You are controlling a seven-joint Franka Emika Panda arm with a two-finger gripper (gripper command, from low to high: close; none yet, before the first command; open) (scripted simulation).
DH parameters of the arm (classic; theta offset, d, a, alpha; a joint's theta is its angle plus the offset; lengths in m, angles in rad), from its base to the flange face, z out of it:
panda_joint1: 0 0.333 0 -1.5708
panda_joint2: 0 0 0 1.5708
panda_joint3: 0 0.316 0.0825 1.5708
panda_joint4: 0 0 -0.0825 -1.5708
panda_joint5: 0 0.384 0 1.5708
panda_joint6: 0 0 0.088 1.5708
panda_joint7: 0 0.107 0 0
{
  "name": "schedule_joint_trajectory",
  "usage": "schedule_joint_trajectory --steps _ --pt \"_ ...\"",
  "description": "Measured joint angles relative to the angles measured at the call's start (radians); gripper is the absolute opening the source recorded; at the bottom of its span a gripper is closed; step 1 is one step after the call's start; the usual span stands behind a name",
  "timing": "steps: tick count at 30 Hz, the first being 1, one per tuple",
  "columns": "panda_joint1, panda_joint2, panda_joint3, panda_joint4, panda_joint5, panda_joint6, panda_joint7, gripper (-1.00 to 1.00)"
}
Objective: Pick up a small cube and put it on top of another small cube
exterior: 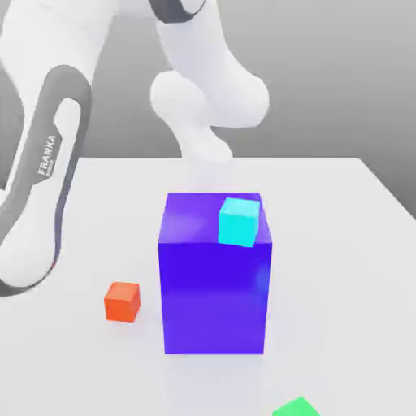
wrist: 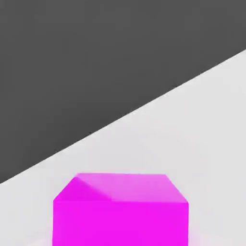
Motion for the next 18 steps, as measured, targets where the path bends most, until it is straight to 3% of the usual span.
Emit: schedule_joint_trajectory --steps 10,14,15,18 --pt "0.310 -0.172 0.126 -0.174 -0.112 0.019 0.181 -1.00" --pt "0.435 -0.141 0.184 -0.206 -0.164 0.089 0.265 -1.00" --pt "0.471 -0.110 0.195 -0.204 -0.178 0.119 0.287 1.00" --pt "0.471 -0.110 0.195 -0.204 -0.178 0.119 0.287 1.00"
